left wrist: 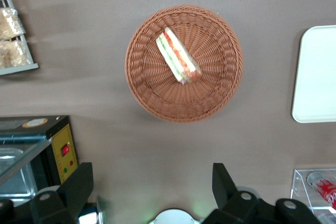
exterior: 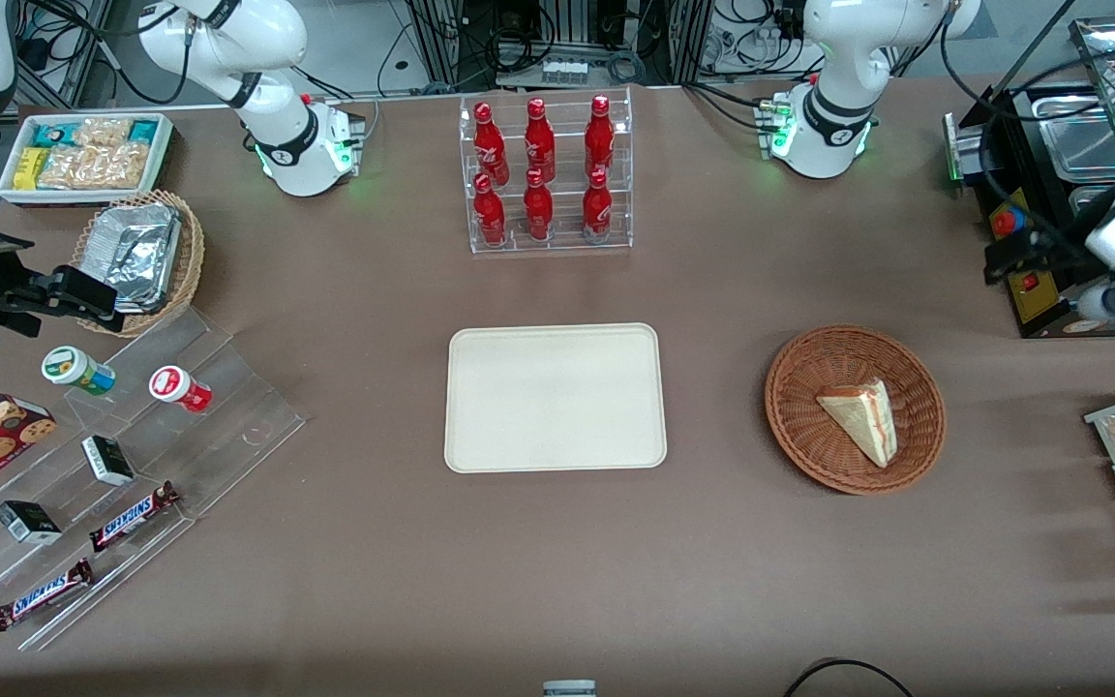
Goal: Place sandwich from basket to tray
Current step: 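Move the left gripper over the wrapped sandwich in the wicker basket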
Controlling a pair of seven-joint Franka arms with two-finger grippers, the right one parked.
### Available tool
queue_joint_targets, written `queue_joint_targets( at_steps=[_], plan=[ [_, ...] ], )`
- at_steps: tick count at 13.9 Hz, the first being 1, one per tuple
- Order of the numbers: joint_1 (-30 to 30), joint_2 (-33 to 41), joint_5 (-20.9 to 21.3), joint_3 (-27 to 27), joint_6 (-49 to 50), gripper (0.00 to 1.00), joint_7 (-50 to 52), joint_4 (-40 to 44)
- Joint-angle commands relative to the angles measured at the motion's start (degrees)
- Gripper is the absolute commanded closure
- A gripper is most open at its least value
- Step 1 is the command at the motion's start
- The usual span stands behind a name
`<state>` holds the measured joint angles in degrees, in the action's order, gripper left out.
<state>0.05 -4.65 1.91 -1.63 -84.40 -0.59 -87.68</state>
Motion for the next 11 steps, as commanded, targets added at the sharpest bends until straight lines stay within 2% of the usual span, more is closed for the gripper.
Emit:
queue_joint_targets(
  at_steps=[1,5,11],
  plan=[
    [-0.05,-4.38,0.2,0.31,-3.48,0.0,0.15,0.49],
    [0.56,-10.45,0.29,0.58,-8.93,0.0,0.68,0.32],
    [0.47,-15.38,0.2,0.84,-15.0,0.0,13.49,-0.04]
  ],
)
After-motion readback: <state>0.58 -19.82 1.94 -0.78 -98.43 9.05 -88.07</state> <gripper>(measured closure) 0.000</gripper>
